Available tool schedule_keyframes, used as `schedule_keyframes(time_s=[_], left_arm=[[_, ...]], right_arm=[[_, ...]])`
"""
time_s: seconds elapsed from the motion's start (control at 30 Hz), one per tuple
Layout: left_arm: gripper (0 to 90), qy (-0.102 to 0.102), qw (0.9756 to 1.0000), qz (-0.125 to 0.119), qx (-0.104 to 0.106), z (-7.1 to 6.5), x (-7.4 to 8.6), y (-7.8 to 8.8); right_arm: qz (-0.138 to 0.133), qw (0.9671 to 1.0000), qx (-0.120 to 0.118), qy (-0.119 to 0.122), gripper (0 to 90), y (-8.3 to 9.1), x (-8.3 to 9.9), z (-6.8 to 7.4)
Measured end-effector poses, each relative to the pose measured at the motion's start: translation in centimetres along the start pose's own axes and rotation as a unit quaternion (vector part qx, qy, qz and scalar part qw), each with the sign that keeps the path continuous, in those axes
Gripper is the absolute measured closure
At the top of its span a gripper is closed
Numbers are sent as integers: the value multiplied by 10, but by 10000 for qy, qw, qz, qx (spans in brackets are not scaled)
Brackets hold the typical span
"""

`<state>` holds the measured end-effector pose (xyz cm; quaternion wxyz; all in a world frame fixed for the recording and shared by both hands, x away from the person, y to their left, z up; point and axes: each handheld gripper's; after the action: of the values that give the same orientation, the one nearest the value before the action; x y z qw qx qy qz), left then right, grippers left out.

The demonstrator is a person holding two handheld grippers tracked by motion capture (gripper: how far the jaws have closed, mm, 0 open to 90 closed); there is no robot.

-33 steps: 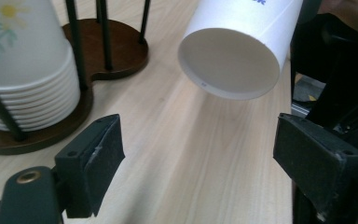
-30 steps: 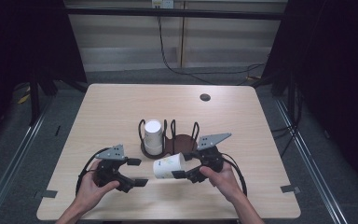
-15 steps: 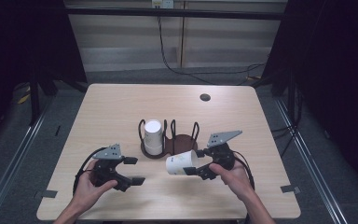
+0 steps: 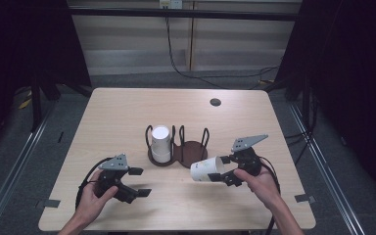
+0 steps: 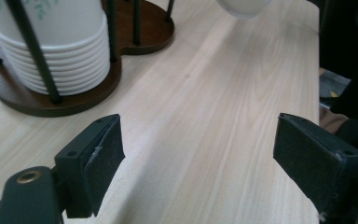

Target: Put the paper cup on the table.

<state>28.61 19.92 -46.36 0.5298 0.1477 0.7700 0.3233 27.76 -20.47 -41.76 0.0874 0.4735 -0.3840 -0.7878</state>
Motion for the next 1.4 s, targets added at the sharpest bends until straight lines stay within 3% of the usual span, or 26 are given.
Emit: schedule_keyframes(time_s=[0.23,0.3,0.67,0.8,0.87,0.93,1.13,1.23,1.4], left_arm=[[160,28,10000,-59,-10,3,3,3],[160,23,9998,-82,-206,2,4,3],[161,-52,9999,4,-156,4,5,4],[161,-44,9999,32,-149,3,6,4],[163,-52,9997,-4,-253,1,6,5],[163,42,9996,-63,-263,2,6,6],[163,-66,9996,64,-258,2,7,6],[163,-89,9997,63,-224,2,7,5],[164,-74,9993,71,-346,3,7,7]], right_arm=[[214,9997,142,-60,265,8,-2,-8],[220,9996,166,-96,265,11,-2,-12],[506,9972,476,-263,265,24,-2,-27],[671,9955,596,-315,263,24,-3,-32],[785,9942,660,-325,263,22,-4,-31],[896,9928,714,-344,263,20,-5,-32],[1083,9893,880,-428,260,19,-6,-42],[1214,9865,981,-499,257,20,-7,-47],[1432,9815,1149,-541,254,22,-11,-52]])
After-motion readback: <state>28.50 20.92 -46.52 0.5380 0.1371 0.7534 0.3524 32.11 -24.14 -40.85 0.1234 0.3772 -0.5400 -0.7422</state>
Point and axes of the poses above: each handheld gripper's, and its own axes: y roughly backward along the jaws, x roughly out of its underside, z roughly to its left, and after that the axes turned 6 degrees about z, right-handed
